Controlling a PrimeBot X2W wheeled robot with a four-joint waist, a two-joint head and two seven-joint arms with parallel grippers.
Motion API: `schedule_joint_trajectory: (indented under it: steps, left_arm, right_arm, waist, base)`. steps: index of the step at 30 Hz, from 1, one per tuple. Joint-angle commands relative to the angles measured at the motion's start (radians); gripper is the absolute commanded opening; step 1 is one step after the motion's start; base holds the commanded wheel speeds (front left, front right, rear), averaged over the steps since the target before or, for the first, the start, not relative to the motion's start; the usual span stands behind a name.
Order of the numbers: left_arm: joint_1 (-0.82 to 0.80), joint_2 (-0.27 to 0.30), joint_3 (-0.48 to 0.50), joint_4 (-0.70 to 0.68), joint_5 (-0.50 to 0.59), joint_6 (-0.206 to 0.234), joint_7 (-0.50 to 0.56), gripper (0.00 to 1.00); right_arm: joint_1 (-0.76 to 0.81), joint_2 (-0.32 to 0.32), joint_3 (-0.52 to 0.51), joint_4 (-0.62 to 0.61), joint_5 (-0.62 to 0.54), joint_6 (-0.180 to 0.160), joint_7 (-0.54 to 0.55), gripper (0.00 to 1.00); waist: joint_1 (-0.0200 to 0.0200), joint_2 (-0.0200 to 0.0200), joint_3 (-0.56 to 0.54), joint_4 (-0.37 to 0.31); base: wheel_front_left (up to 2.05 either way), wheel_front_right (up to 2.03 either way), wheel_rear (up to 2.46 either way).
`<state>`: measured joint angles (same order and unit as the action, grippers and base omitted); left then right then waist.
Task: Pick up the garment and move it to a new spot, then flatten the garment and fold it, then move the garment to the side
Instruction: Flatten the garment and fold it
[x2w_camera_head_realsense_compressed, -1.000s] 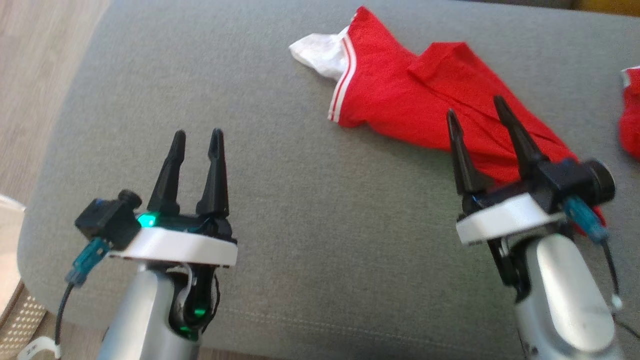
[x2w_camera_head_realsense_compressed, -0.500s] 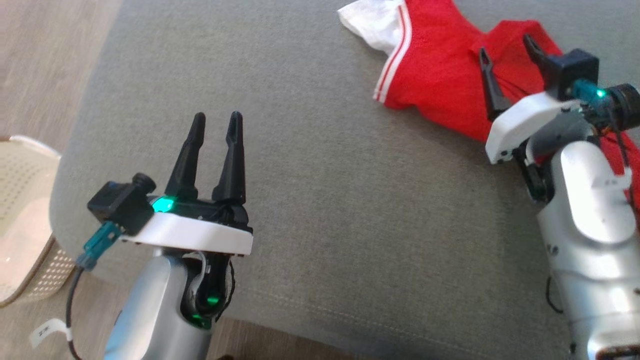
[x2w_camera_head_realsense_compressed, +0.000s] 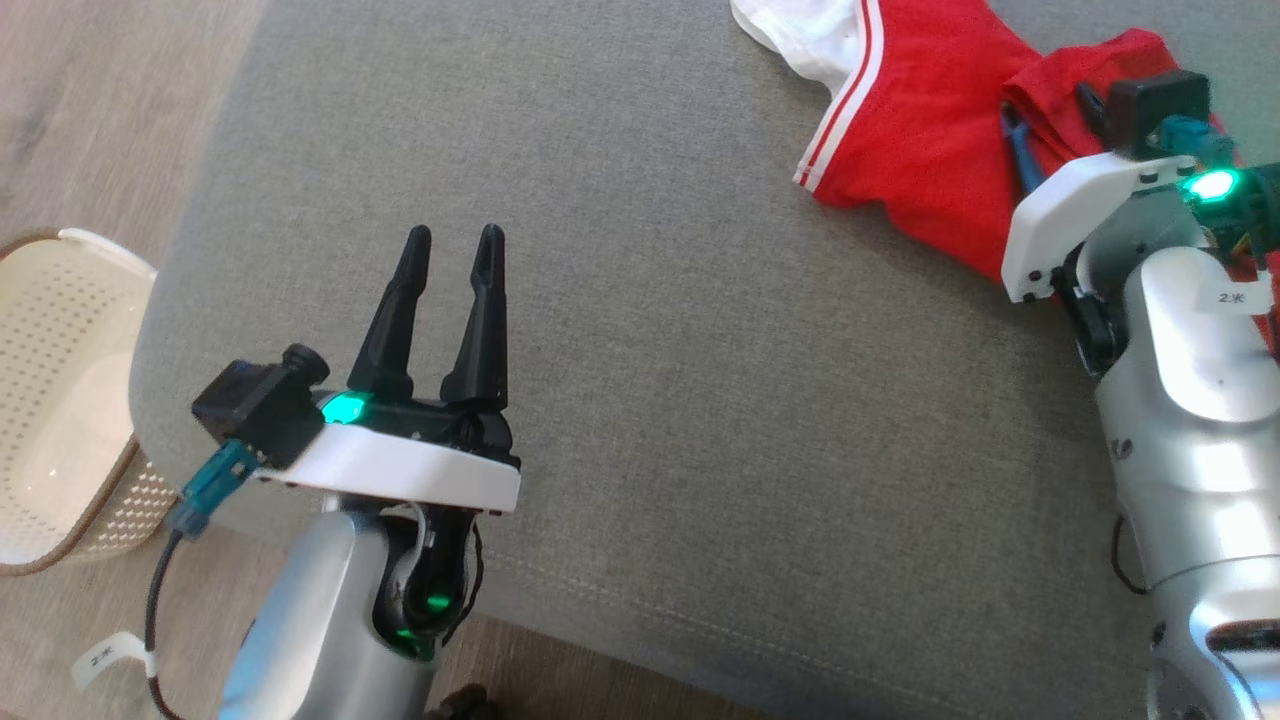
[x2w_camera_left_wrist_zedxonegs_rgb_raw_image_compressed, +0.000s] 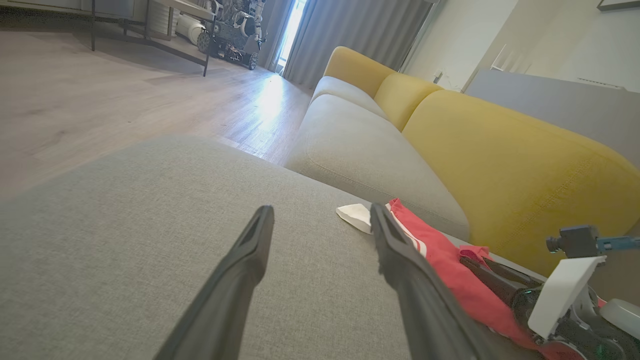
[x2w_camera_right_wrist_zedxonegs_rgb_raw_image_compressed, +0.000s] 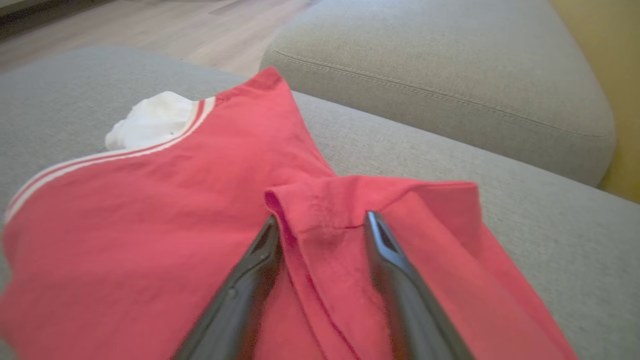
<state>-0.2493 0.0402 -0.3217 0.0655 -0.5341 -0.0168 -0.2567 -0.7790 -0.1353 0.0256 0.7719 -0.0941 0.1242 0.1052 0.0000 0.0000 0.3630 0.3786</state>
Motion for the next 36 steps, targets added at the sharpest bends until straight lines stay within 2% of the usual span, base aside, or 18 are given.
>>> schedule_joint_trajectory:
  steps: [1, 6, 10, 14, 16, 17, 18, 21, 26, 28, 32, 36]
  left_arm:
    - [-0.031, 0.010, 0.024, -0.032, -0.009, 0.006, -0.005, 1.00]
    - [-0.027, 0.010, 0.027, -0.022, 0.003, 0.004, -0.005, 1.00]
    - [-0.022, 0.010, 0.037, -0.014, 0.019, 0.000, -0.005, 1.00]
    - [-0.006, 0.010, 0.051, -0.011, 0.037, 0.000, -0.005, 1.00]
    - [0.004, 0.010, 0.063, -0.011, 0.045, 0.000, -0.005, 1.00]
    - [0.004, 0.010, 0.063, -0.011, 0.045, 0.000, -0.005, 1.00]
    - [0.014, 0.010, 0.075, -0.007, 0.047, 0.000, -0.005, 1.00]
    - [0.023, 0.010, 0.085, 0.000, 0.054, -0.001, -0.005, 1.00]
    - [0.031, 0.010, 0.091, 0.000, 0.055, 0.003, -0.005, 1.00]
    - [0.034, 0.010, 0.090, 0.000, 0.056, 0.004, -0.005, 1.00]
    - [0.037, 0.010, 0.087, 0.001, 0.061, 0.004, -0.005, 1.00]
    - [0.035, 0.010, 0.084, 0.000, 0.063, 0.004, -0.005, 1.00]
  right_arm:
    - [-0.038, 0.017, 0.006, -0.020, -0.011, 0.007, -0.017, 0.00]
    - [-0.056, 0.043, 0.002, -0.010, -0.024, 0.007, -0.099, 0.00]
    - [-0.054, 0.064, 0.064, -0.031, -0.004, 0.007, -0.178, 0.00]
    - [-0.015, 0.077, 0.204, -0.111, 0.112, 0.007, -0.206, 0.00]
    - [0.033, 0.079, 0.276, -0.182, 0.201, 0.007, -0.172, 0.00]
    - [0.033, 0.079, 0.276, -0.182, 0.201, 0.007, -0.172, 0.00]
    - [0.099, 0.071, 0.362, -0.272, 0.287, 0.007, -0.102, 0.00]
    - [0.223, 0.002, 0.482, -0.452, 0.422, 0.007, 0.024, 0.00]
    - [0.428, -0.203, 0.624, -0.776, 0.607, 0.007, 0.249, 0.00]
    - [0.506, -0.279, 0.625, -0.867, 0.672, 0.007, 0.335, 0.00]
    - [0.641, -0.386, 0.553, -0.972, 0.746, 0.007, 0.470, 0.00]
    - [0.725, -0.437, 0.455, -1.008, 0.738, 0.007, 0.533, 0.00]
  waist:
    - [0.0000, 0.0000, 0.000, -0.004]
    - [0.0000, 0.0000, -0.021, -0.039]
    - [0.0000, 0.0000, -0.063, -0.085]
    - [0.0000, 0.0000, -0.114, -0.147]
    - [0.0000, 0.0000, -0.138, -0.184]
    - [0.0000, 0.0000, -0.138, -0.184]
    - [0.0000, 0.0000, -0.160, -0.222]
    - [0.0000, 0.0000, -0.193, -0.273]
    - [0.0000, 0.0000, -0.230, -0.347]
    - [0.0000, 0.0000, -0.237, -0.370]
    - [0.0000, 0.0000, -0.245, -0.401]
    - [0.0000, 0.0000, -0.239, -0.414]
  base:
    - [0.00, 0.00, 0.00]
    - [0.00, 0.00, 0.00]
    - [0.00, 0.00, 0.00]
    - [0.00, 0.00, 0.00]
    - [0.00, 0.00, 0.00]
    - [0.00, 0.00, 0.00]
    - [0.00, 0.00, 0.00]
    - [0.00, 0.00, 0.00]
    - [0.00, 0.00, 0.00]
    - [0.00, 0.00, 0.00]
    - [0.00, 0.00, 0.00]
    - [0.00, 0.00, 0.00]
